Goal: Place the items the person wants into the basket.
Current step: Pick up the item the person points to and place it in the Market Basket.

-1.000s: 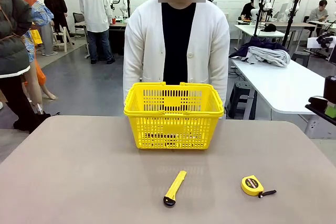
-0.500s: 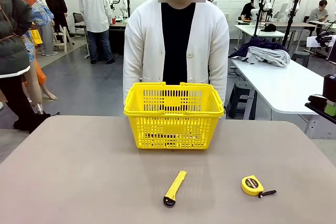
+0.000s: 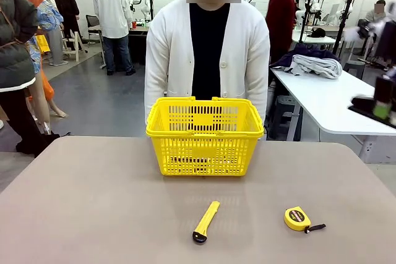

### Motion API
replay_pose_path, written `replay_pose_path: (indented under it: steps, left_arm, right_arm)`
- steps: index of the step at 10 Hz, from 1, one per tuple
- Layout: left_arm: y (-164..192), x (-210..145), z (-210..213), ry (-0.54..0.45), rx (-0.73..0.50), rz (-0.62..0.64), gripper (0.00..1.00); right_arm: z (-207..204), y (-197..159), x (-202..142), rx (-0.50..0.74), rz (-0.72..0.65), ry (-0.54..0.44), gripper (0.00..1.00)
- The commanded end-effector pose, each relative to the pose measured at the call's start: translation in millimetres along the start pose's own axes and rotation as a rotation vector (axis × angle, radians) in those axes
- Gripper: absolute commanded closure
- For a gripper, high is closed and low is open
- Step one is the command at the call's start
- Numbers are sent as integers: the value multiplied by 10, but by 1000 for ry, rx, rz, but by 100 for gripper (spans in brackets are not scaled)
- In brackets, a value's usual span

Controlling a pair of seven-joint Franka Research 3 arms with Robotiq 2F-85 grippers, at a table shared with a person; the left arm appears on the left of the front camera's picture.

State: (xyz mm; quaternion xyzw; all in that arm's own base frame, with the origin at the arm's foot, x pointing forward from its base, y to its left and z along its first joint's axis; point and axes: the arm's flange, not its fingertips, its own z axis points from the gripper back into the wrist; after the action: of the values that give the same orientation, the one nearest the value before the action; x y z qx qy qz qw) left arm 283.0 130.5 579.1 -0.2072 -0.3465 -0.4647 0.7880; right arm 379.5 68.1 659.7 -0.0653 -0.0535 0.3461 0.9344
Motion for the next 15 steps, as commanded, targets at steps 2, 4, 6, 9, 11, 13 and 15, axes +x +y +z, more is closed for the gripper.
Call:
replay_pose_path:
  steps: [2,4,6,9,11,13,15]
  left_arm:
    - [-2,-10,4,-15,-8,-13,0]
    - [-2,-10,4,-15,-8,-13,0]
    - [-2,-10,4,-15,-8,-13,0]
    - [-2,-10,4,-15,-8,-13,0]
    - [-2,-10,4,-15,-8,-13,0]
    - [-2,-10,4,-15,-8,-13,0]
    - [-2,-10,4,-15,-8,-13,0]
  right_arm:
    - [421,-17,1405,-93,461,-139,69]
    - [297,103,2222,-42,626,-177,69]
    - [46,344,2919,-62,753,-187,69]
    - [-343,655,3511,25,823,-149,69]
    - [-654,779,3638,88,842,-105,69]
    - [-984,833,3650,116,833,-64,69]
    - [-1342,908,3673,153,843,-30,69]
